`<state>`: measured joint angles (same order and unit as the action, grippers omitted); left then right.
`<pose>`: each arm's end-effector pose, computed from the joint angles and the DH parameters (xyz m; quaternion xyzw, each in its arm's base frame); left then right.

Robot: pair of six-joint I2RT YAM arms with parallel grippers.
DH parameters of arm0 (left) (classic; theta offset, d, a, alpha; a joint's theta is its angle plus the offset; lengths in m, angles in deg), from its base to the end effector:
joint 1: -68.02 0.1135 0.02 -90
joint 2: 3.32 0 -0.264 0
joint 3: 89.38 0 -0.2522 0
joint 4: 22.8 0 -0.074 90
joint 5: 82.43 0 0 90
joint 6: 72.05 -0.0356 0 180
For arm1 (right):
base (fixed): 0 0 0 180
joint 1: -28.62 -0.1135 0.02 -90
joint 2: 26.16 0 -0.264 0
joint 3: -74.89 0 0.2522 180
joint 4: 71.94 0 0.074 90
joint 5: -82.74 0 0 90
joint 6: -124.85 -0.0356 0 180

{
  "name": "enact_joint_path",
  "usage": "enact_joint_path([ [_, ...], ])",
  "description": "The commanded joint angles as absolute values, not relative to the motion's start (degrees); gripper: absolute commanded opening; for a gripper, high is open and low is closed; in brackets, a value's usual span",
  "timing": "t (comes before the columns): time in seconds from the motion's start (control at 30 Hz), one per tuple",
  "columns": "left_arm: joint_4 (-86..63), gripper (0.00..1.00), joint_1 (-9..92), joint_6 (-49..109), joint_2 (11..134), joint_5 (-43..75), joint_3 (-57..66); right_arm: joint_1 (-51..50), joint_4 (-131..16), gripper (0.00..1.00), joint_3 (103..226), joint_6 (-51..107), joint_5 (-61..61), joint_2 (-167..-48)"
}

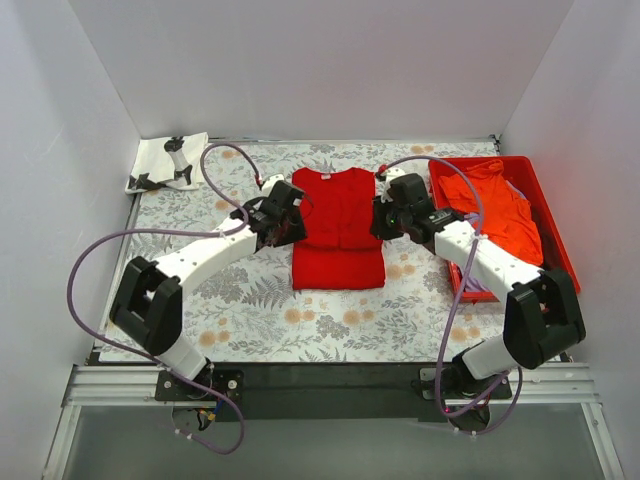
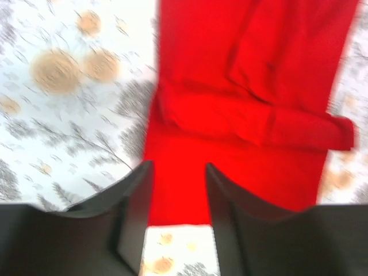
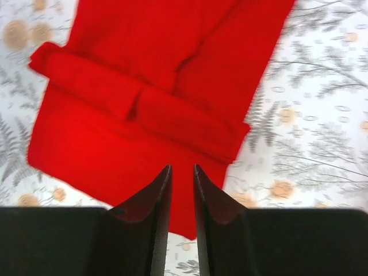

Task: Fold and stack the t-shirts
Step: Fold the tshirt

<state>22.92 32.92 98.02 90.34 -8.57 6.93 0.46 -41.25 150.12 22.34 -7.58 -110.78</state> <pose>0.2890 -0.1910 0.2439 -0.4001 0.8583 -0.1746 0.2698 0.2892 0.1546 0.2646 -0.1223 0.8983 0.1443 0.3966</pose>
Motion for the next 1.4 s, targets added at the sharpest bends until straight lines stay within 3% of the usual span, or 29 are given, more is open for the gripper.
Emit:
enact_joint_path([
  [0.0, 20.42, 0.35, 29.01, 101.79, 86.06, -5.88, 13.73, -2.49, -47.88, 0.26, 146.05, 20.7, -3.4, -110.36],
  [0.17, 17.33, 0.24, 25.57, 103.2, 90.8, -5.08, 17.27, -5.47, -52.28, 0.21, 143.59, 19.65, -2.17, -114.4],
  [0.47, 17.58, 0.23, 23.37, 103.73, 95.12, -5.7, 20.69, -6.98, -57.65, 0.17, 145.16, 20.61, -5.14, -123.28],
  [0.8, 18.73, 0.23, 22.67, 104.43, 90.55, -3.95, 26.76, -4.87, -57.21, 0.18, 156.75, 26.41, -12.36, -132.93],
  [0.97, 20.49, 0.23, 22.14, 105.4, 85.55, -2.81, 28.96, -3.63, -53.87, 0.18, 166.16, 25.8, -8.51, -132.69],
  [1.17, 20.75, 0.23, 22.05, 107.42, 81.14, -0.96, 31.77, -6.53, -54.83, 0.19, 158.46, 24.49, 3.45, -125.4],
  [1.37, 21.8, 0.25, 22.05, 109.7, 74.91, 0.19, 33.79, -6.45, -64.39, 0.19, 140.26, 15.26, 15.14, -116.61],
])
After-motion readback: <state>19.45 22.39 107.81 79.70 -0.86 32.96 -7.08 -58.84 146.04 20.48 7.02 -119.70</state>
